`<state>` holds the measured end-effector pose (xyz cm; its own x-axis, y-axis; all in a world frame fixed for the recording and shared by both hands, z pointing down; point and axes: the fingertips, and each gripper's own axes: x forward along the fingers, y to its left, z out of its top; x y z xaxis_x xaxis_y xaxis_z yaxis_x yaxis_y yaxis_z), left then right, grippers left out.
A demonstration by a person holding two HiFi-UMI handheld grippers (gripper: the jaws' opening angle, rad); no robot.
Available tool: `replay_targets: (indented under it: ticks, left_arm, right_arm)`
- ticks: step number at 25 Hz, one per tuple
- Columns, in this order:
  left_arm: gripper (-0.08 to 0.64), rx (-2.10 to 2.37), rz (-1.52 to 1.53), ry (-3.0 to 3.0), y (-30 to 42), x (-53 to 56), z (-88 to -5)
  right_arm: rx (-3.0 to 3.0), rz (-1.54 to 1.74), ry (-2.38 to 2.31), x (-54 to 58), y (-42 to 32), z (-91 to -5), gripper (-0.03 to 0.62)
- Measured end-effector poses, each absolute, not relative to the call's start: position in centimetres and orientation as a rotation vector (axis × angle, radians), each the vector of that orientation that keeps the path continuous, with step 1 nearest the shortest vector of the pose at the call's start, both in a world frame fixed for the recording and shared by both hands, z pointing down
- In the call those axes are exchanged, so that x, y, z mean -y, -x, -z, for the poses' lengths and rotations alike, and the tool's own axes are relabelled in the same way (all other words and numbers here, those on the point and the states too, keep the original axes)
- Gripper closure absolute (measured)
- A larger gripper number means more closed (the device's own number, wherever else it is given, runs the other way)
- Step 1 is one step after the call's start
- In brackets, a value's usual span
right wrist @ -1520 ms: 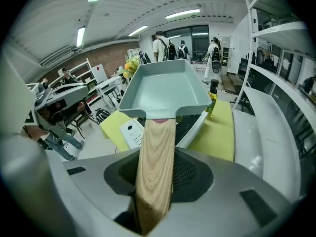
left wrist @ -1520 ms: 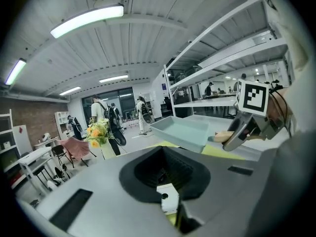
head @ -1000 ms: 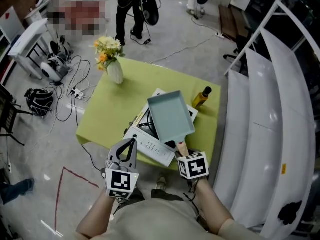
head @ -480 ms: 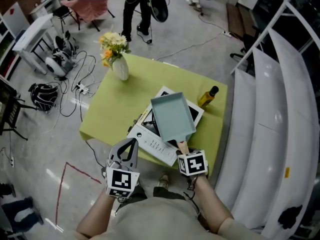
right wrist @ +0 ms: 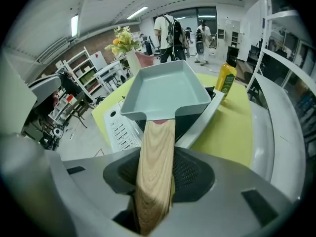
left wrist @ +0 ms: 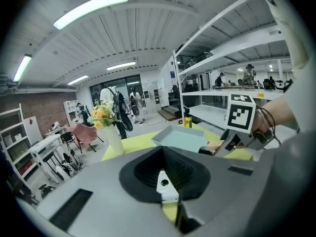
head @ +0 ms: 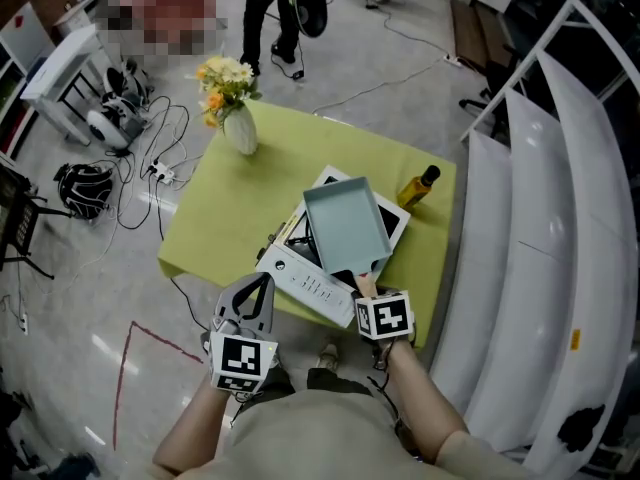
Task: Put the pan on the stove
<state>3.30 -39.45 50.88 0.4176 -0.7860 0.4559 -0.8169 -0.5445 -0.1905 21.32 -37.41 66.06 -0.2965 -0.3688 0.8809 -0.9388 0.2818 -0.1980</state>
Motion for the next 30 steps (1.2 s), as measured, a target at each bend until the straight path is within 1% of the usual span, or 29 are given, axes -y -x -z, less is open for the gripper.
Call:
replay_targets:
  ticks: [8, 9, 11, 16, 19, 25, 29, 30]
  left_arm:
    - [0.552, 1.442, -0.795, -2.603, -3.2, 39.3, -51.3]
    - [0.552, 1.438, -0.796, -2.605, -3.2, 39.3, -51.4]
    - [0.552, 1.428, -0.797, -2.608, -3.3, 39.3, -51.4]
    - [0.553, 1.428, -0.794, -2.635, -3.2, 39.3, -50.5]
    - [0.553, 1.464, -0.752, -2.665, -2.9, 39.4, -49.3]
    - [0.552, 1.506, -0.700, -2.714, -2.2, 39.4, -46.5]
    - [0.552, 1.537, -0.687, -2.793, -2.0, 39.0, -43.7]
    - [0.553, 1.541, -0.674, -2.815, -2.0, 38.8, -42.9]
  right_arm:
    - [1.819, -0.929, -1.176, 37.8, -21.8, -65.3, 0.422]
    - [1.823, -0.925, -1.174, 37.8, -21.8, -65.3, 0.413]
    - [1.834, -0.911, -1.172, 37.8, -21.8, -65.1, 0.374]
    - [1.864, -0.893, -1.185, 37.8, -22.0, -63.9, 0.360]
    - [1.886, -0.872, -1.205, 38.1, -22.1, -62.4, 0.381]
    - [1.943, -0.818, -1.274, 38.6, -22.3, -58.7, 0.445]
    - [2.021, -0.713, -1.353, 39.1, -21.8, -55.0, 0.540]
    - [2.044, -0.696, -1.365, 39.2, -21.5, -53.9, 0.546]
